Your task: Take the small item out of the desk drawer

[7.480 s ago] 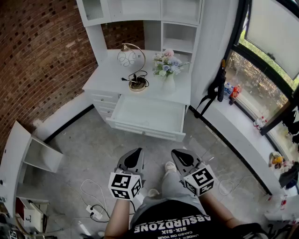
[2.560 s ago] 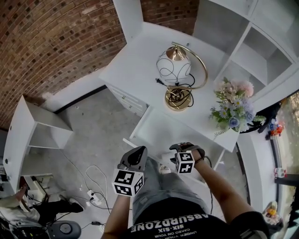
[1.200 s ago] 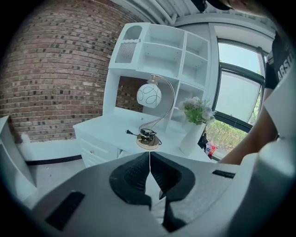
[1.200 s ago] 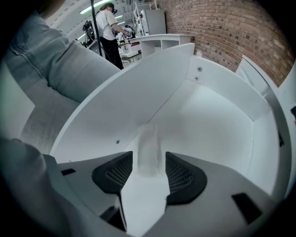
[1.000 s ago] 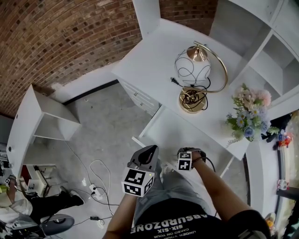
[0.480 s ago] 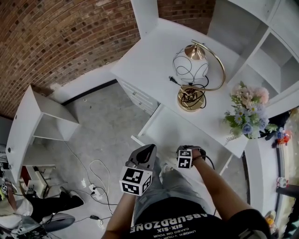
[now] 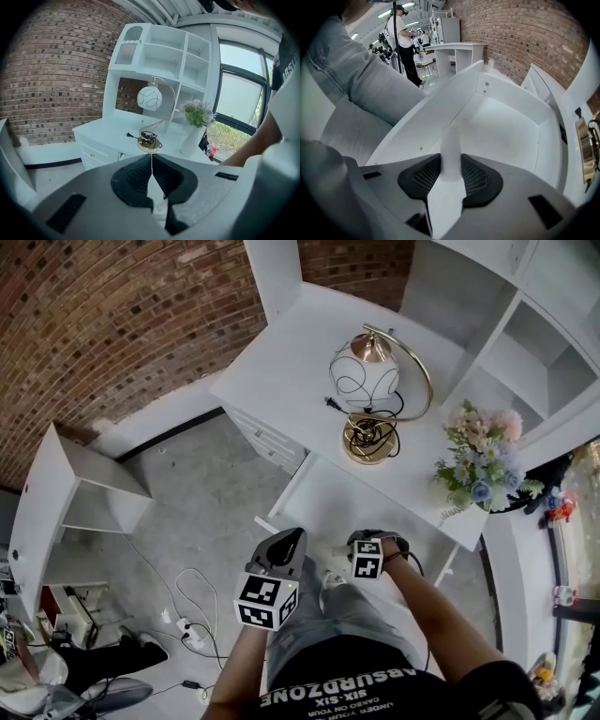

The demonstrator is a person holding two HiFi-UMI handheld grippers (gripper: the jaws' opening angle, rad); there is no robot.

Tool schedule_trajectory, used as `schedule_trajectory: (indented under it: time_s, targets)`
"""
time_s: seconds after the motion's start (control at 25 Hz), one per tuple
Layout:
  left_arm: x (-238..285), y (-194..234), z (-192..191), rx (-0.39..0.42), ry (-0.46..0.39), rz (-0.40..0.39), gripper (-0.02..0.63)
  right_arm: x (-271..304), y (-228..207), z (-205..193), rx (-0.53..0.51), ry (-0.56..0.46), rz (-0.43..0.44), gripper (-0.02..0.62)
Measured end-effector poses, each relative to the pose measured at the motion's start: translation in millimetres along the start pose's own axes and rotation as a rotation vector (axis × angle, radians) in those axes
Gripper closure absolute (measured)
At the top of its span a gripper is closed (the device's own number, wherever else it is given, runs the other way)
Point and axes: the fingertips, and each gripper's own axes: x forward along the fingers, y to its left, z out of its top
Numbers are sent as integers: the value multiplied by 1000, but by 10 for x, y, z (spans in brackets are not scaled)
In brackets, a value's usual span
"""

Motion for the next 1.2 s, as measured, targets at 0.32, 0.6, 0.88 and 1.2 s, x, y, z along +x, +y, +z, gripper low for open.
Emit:
schedule_trajectory:
  time_s: [0.32, 0.6, 0.88, 1.2]
  targets:
    - [12, -51, 72, 7, -25, -12, 600, -209, -40, -2, 22, -11, -46, 460]
    - [-48, -29, 129, 9, -42, 0, 600, -381, -23, 26, 29, -27, -74, 460]
    - [-96, -11, 153, 1, -57, 15, 600, -567, -27, 78, 55, -48, -106, 460]
    - [-132, -59, 144, 1, -60, 20, 601, -813, -31, 165, 73, -98, -156, 460]
